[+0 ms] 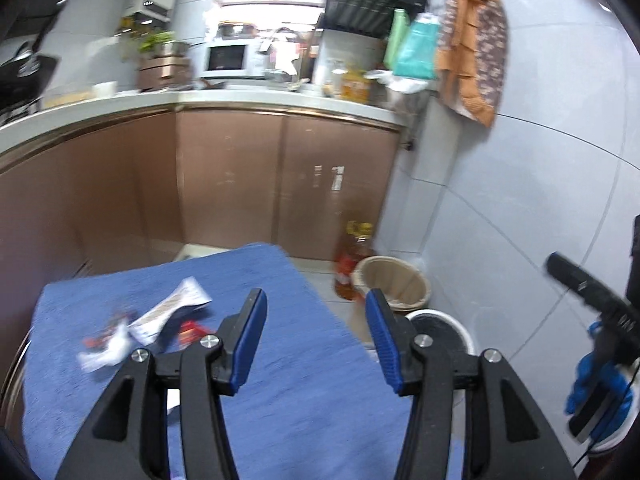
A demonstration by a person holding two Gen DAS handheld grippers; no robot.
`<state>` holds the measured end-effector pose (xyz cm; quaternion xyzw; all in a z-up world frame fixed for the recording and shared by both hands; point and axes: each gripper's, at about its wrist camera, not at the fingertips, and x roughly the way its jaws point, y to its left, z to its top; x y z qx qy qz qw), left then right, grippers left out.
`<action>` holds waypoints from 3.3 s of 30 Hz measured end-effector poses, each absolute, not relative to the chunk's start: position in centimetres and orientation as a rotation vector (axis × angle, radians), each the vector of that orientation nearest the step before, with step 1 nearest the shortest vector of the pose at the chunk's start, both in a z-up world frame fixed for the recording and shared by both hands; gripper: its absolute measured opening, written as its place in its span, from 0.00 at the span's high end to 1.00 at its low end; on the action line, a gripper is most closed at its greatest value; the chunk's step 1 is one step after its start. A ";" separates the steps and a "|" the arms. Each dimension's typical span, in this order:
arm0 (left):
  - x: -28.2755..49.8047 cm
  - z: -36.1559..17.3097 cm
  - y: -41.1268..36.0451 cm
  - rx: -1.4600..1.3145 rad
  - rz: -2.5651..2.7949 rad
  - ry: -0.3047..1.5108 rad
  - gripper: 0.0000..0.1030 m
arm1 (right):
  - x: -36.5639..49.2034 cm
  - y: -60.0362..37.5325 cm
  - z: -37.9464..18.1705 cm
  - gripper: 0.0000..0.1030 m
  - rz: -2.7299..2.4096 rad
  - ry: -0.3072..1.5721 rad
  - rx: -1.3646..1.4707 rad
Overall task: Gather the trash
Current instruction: 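Move both tools back over the table, then grasp the clear plastic wrapper with the left tool while the right tool grasps the red snack bag, then carry the red snack bag with the right tool over the white bin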
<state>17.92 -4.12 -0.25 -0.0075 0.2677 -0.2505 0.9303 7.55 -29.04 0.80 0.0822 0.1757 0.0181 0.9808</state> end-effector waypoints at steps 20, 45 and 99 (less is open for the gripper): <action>23.5 -13.6 10.4 0.015 -0.261 0.756 0.52 | 20.4 -15.6 -6.1 0.09 0.329 0.549 0.062; 27.8 -18.2 10.4 0.063 -0.330 0.881 0.79 | 32.6 -6.0 -17.3 0.47 0.493 0.794 -0.008; 13.7 -5.5 6.3 0.074 -0.367 0.565 0.89 | 14.8 -15.3 -3.9 0.82 0.344 0.503 0.049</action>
